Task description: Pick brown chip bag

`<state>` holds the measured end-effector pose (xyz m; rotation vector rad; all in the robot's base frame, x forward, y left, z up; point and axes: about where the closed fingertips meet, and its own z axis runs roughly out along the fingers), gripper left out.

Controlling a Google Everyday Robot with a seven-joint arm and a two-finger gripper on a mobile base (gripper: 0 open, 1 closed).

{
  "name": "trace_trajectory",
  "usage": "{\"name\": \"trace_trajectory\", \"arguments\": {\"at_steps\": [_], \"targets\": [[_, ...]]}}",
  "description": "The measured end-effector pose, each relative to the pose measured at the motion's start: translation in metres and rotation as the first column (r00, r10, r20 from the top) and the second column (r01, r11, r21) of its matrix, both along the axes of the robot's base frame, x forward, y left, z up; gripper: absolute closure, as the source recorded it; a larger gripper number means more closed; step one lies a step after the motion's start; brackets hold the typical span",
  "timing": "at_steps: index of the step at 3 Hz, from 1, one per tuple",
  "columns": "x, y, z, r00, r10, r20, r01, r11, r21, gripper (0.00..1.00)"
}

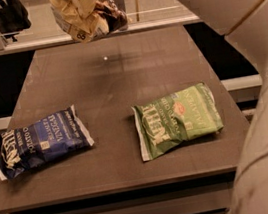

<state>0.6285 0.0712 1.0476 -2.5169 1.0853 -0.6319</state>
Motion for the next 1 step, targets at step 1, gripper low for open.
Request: {"name": "trace_trajectory", "arguments": {"at_steps": [1], "targets": [[-0.0036,0.0025,0.0094,0.9997,0.010,0.021,-0.010,1.000,-0.002,1.00]]}}
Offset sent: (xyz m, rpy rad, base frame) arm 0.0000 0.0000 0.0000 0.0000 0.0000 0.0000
